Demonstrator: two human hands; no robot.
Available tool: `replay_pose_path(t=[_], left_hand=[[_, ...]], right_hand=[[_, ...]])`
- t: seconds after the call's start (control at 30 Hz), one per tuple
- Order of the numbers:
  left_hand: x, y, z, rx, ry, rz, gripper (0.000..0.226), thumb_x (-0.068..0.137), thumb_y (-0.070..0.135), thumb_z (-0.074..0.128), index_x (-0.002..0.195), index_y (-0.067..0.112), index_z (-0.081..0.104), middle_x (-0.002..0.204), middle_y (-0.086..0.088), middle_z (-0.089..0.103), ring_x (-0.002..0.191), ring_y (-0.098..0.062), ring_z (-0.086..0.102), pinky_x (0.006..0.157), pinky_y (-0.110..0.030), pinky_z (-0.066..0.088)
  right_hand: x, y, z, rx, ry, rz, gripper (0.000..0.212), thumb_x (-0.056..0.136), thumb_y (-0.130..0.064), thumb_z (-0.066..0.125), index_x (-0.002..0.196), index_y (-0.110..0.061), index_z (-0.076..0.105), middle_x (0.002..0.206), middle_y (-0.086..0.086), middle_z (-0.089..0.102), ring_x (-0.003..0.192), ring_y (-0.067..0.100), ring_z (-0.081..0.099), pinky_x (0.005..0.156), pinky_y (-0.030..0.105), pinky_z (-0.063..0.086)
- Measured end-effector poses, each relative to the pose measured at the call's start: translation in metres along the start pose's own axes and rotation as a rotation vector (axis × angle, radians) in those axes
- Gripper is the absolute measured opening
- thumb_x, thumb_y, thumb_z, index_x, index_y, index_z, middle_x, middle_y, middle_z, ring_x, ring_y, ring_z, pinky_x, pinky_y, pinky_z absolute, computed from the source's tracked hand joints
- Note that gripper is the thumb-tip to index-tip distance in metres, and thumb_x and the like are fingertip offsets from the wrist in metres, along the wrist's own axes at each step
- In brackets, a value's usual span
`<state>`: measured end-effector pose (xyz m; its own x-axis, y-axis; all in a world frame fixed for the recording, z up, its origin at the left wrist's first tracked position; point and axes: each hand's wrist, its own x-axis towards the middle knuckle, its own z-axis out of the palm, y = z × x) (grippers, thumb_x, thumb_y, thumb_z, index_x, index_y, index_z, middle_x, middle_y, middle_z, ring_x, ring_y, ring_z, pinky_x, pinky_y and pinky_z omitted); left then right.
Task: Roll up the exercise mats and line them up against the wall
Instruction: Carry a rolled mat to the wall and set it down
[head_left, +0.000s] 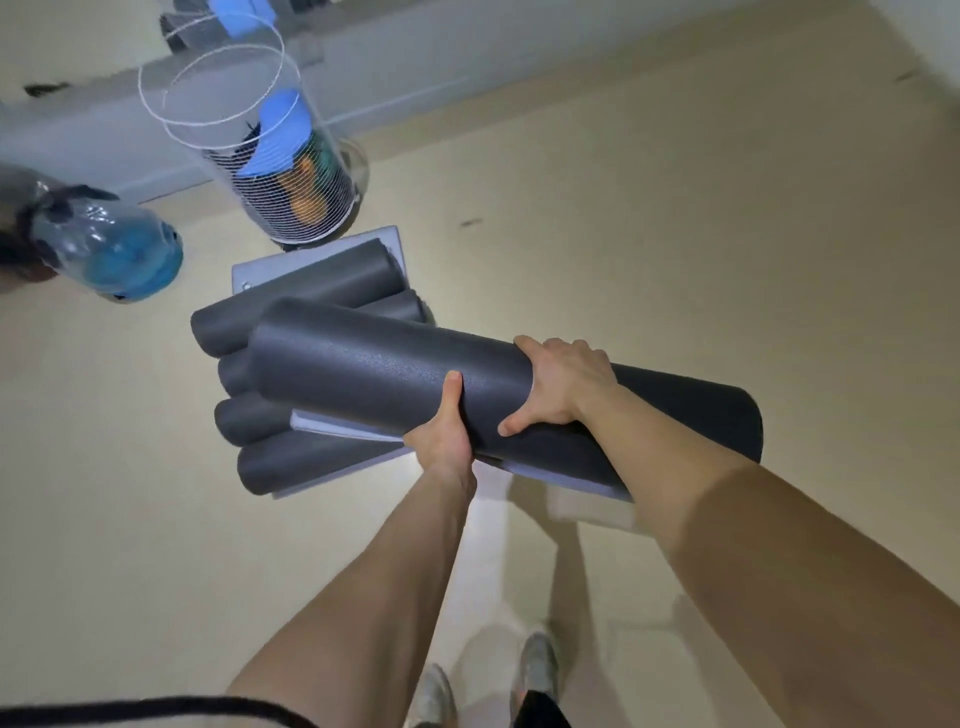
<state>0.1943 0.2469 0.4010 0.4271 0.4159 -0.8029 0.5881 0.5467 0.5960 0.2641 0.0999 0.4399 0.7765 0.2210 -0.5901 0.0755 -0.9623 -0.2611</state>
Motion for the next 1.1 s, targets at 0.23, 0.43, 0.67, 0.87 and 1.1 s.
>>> replay_pose_path(t=[0.23, 0.43, 0.67, 0.87, 1.1], left_hand=[[-0.012, 0.058, 0.182, 0.032, -0.133, 0.021, 0.116, 0.043, 0.075, 0.087, 0.132, 0.01, 0.049, 0.11, -0.004, 0.073, 0.097, -0.028, 0.073, 0.089, -0.045, 0.061], [0.022, 0.11, 0.345, 0.055, -0.225, 0.014, 0.114, 0.046, 0.075, 0.087, 0.131, 0.009, 0.05, 0.112, -0.006, 0.073, 0.097, -0.026, 0.073, 0.088, -0.044, 0.062], [0.051, 0.156, 0.542, 0.06, -0.24, 0.009, 0.114, 0.045, 0.072, 0.089, 0.133, 0.01, 0.051, 0.112, -0.004, 0.073, 0.098, -0.026, 0.073, 0.087, -0.044, 0.062], [0.074, 0.185, 0.735, 0.039, -0.211, 0.034, 0.118, 0.044, 0.07, 0.09, 0.137, 0.009, 0.049, 0.116, -0.006, 0.071, 0.102, -0.028, 0.072, 0.091, -0.046, 0.061], [0.109, 0.219, 0.968, 0.004, -0.215, 0.021, 0.115, 0.048, 0.07, 0.089, 0.138, 0.011, 0.049, 0.118, -0.006, 0.069, 0.104, -0.029, 0.069, 0.093, -0.05, 0.061]], right_hand=[[0.045, 0.099, -0.15, 0.011, 0.096, 0.086, 0.111, 0.049, -0.079, 0.082, 0.141, -0.035, 0.039, 0.121, 0.002, 0.059, 0.113, 0.034, 0.053, 0.088, 0.045, 0.042], [0.136, 0.182, -0.261, 0.012, 0.143, 0.152, 0.114, 0.048, -0.08, 0.081, 0.144, -0.036, 0.037, 0.122, 0.002, 0.059, 0.113, 0.034, 0.053, 0.084, 0.044, 0.039], [0.246, 0.301, -0.382, 0.047, 0.144, 0.16, 0.105, 0.049, -0.079, 0.081, 0.136, -0.036, 0.041, 0.114, -0.001, 0.059, 0.098, 0.028, 0.048, 0.08, 0.043, 0.038], [0.35, 0.425, -0.498, 0.058, 0.142, 0.126, 0.105, 0.05, -0.081, 0.08, 0.137, -0.037, 0.041, 0.118, -0.001, 0.061, 0.107, 0.032, 0.056, 0.085, 0.045, 0.042], [0.475, 0.567, -0.64, 0.002, 0.137, 0.111, 0.107, 0.056, -0.081, 0.08, 0.144, -0.035, 0.038, 0.128, 0.001, 0.061, 0.114, 0.032, 0.057, 0.095, 0.049, 0.046]])
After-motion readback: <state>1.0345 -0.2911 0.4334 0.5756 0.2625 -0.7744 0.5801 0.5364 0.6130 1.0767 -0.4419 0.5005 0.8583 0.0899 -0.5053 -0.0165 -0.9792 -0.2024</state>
